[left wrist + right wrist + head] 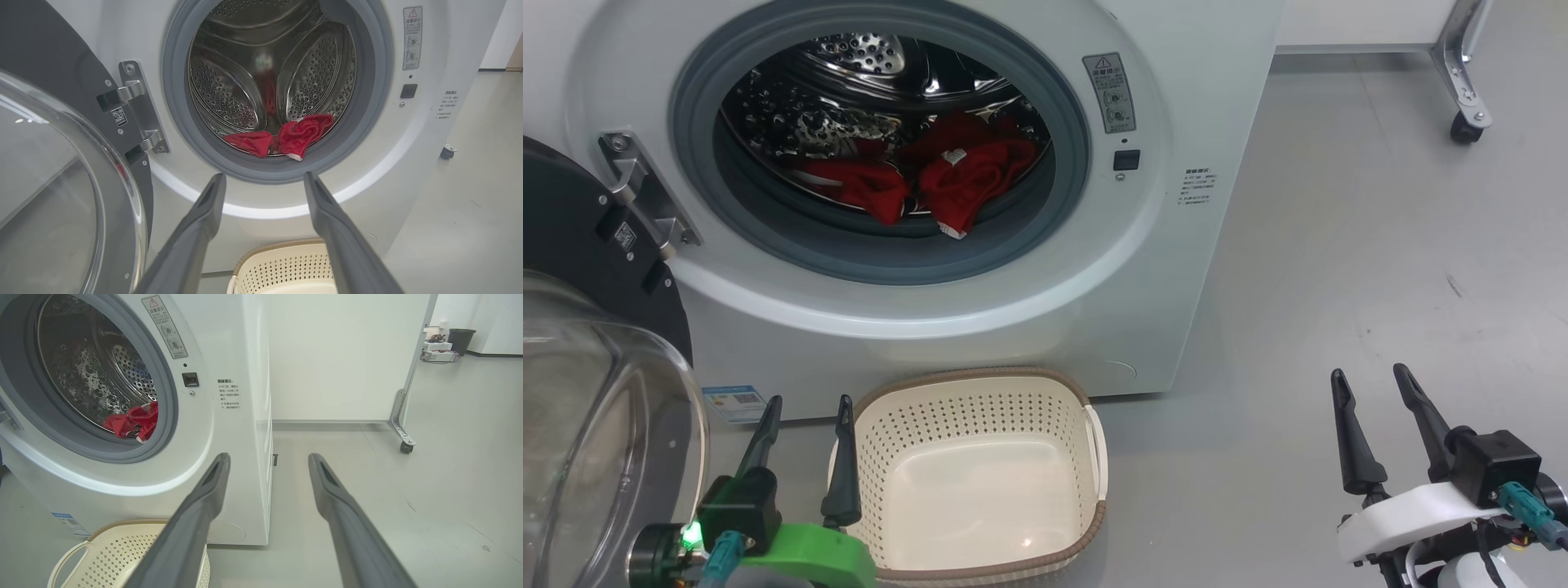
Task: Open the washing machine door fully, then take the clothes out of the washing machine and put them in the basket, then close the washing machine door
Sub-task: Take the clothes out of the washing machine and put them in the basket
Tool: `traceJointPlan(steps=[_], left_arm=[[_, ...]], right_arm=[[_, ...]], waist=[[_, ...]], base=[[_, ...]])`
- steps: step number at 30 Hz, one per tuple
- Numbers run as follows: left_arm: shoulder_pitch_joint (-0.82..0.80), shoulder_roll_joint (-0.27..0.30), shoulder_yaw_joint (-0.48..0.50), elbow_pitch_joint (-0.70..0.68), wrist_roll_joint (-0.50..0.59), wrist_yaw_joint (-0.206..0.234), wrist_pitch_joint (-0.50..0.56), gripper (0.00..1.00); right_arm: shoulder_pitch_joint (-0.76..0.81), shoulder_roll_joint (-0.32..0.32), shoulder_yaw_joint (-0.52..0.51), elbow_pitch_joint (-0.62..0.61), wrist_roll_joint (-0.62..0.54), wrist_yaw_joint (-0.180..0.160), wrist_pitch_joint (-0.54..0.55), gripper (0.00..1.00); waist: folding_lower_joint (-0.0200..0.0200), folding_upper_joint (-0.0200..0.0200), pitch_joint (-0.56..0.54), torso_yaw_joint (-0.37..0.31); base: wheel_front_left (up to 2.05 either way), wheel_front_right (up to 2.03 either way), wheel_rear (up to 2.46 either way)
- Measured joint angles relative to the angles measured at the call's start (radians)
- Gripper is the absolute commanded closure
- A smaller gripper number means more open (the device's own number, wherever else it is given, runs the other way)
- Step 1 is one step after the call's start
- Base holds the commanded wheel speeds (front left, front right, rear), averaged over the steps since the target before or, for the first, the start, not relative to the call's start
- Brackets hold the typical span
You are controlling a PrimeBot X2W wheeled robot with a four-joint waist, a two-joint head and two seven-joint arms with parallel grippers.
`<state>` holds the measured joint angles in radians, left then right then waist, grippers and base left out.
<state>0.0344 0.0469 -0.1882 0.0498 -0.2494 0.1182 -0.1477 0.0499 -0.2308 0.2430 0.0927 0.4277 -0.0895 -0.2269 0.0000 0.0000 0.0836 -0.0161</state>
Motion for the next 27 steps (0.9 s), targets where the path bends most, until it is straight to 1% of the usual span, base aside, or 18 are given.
traceJointPlan(steps=[6,12,17,24,27], left_arm=[[-0.003,0.0,-0.014,0.002,-0.006,0.0,0.007,0.0],[-0.022,0.0,-0.027,0.021,-0.027,0.0,0.038,0.0],[-0.086,0.0,-0.041,0.042,-0.032,-0.002,0.068,0.0],[-0.193,-0.001,-0.036,0.074,-0.041,-0.02,0.11,0.0],[-0.251,0.002,-0.027,0.085,-0.041,-0.027,0.127,0.0]], right_arm=[[-0.002,-0.001,0.004,-0.006,0.0,0.0,0.0,0.0],[-0.014,-0.007,0.019,-0.021,0.0,0.013,0.002,0.0],[-0.035,-0.015,0.022,-0.035,-0.001,0.021,0.002,0.0],[-0.061,-0.013,0.024,-0.053,-0.001,0.027,0.002,0.0],[-0.074,-0.013,0.03,-0.056,0.0,0.037,0.002,0.0]], waist=[[0.0,0.0,0.015,-0.005],[0.0,0.0,0.043,-0.019],[0.0,0.0,0.077,-0.034],[0.0,0.0,0.14,-0.058],[0.0,0.0,0.171,-0.07]], base=[[0.0,0.0,0.0],[0.0,0.0,0.0],[0.0,0.0,0.0],[0.0,0.0,0.0],[0.0,0.0,0.0]])
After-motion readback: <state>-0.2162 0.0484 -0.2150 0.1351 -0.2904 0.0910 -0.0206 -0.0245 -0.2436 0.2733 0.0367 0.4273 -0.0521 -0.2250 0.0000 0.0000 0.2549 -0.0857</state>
